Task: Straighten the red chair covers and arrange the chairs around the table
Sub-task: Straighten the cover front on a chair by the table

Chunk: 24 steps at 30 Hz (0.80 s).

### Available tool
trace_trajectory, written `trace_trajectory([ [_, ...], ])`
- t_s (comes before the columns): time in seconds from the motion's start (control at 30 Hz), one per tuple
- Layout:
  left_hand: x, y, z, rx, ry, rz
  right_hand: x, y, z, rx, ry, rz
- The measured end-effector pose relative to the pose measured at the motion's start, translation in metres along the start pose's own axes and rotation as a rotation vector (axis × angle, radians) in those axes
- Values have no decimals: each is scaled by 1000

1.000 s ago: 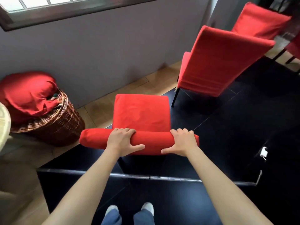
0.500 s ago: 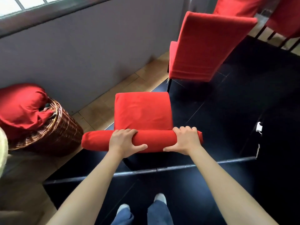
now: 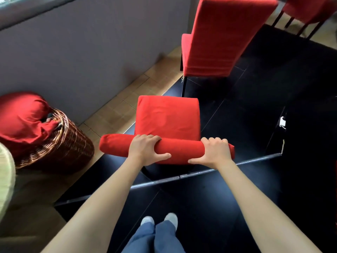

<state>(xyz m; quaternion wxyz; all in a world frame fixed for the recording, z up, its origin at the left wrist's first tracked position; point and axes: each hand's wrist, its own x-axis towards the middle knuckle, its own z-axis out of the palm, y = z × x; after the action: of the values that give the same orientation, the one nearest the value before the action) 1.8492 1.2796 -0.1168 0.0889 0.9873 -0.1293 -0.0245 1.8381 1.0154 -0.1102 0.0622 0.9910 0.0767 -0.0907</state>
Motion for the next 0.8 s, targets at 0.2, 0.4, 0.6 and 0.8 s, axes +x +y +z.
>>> trace_trajectory([
  [0.2, -3, -2, 1, -4, 19, 25, -5, -6, 1, 54, 28, 34],
  [0.4, -7, -6, 5, 3, 40, 51, -12, -12, 1, 36, 30, 54],
  [0.6, -3, -19, 3, -3, 63, 66, -8, -20, -4, 27, 25, 55],
  [0.8, -6, -32, -1, -20, 86, 92, -9, -35, -7, 43, 35, 75],
])
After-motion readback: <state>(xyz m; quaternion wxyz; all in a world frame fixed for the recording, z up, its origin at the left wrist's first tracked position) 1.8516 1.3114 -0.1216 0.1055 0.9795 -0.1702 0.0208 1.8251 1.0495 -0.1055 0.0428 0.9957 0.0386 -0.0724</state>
